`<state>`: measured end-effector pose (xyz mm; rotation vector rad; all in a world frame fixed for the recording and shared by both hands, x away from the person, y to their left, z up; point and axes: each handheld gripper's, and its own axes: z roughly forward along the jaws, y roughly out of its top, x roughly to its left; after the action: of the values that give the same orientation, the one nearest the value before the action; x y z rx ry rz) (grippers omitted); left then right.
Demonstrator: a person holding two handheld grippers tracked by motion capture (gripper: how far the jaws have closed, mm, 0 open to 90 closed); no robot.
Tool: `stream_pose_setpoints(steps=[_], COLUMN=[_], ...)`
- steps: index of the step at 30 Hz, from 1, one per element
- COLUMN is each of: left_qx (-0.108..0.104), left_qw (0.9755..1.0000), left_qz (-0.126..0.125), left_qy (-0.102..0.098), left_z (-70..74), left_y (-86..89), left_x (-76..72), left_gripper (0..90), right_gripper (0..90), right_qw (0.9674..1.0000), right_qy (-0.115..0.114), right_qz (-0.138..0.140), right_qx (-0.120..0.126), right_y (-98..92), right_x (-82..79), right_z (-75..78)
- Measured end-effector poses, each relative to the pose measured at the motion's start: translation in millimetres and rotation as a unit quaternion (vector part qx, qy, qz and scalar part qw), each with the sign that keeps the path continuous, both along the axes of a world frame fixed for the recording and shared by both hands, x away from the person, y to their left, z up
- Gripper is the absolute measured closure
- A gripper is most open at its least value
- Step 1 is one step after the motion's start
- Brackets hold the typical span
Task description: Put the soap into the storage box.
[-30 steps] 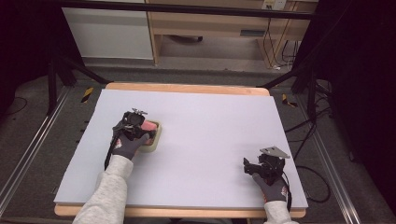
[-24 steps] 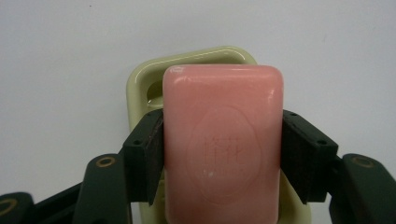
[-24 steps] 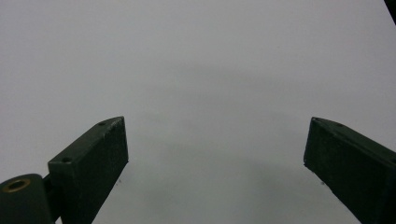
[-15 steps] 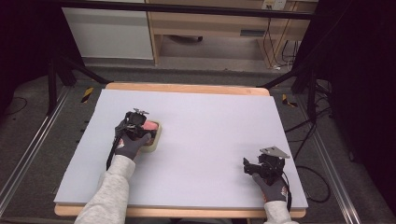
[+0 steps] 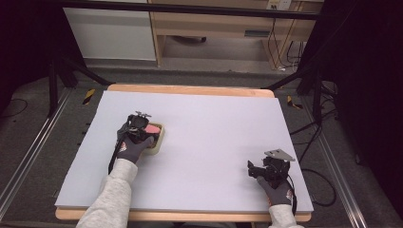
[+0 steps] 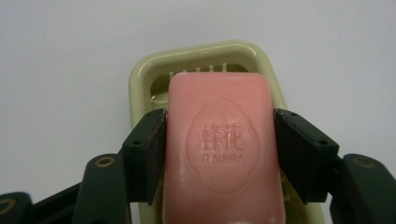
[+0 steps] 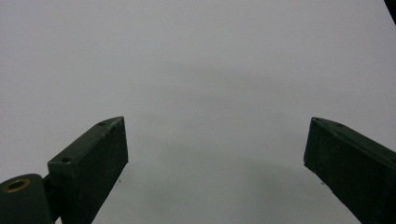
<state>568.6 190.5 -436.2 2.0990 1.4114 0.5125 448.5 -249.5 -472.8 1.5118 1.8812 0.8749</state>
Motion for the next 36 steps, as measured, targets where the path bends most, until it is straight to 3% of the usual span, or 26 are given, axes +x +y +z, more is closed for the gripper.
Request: stream_pose_setpoints(steps=[6,11,21,29,36], left_qx=[-0.014,-0.010,-0.036,-0.055,-0.065], left_qw=[0.9993,0.9976,0.9926,0.9911,0.9922], left_qz=[-0.024,-0.050,-0.079,-0.074,-0.051], left_qy=[-0.025,-0.046,-0.085,-0.096,-0.093], left_z=[13.2,21.0,21.3,13.8,-0.9], left_y=[0.7,0.0,11.9,32.6,55.8], left_x=[-10.6,-23.8,-58.0,-82.5,-95.7], left_gripper=[28.6,24.4,21.8,20.3,20.4], right_gripper=[6.6,6.6,6.4,6.2,6.0], right_qw=[1.0000,1.0000,1.0000,1.0000,0.9999], right_qy=[-0.001,-0.003,-0.006,-0.002,-0.001], right_qz=[-0.001,-0.001,-0.003,-0.007,-0.012], right_qx=[0.001,0.002,0.002,0.004,0.006], right_y=[0.1,0.0,-1.7,-3.0,-5.9], right_x=[-0.3,-0.8,-1.3,-1.6,-2.0], right_z=[0.2,0.7,1.0,0.7,0.2])
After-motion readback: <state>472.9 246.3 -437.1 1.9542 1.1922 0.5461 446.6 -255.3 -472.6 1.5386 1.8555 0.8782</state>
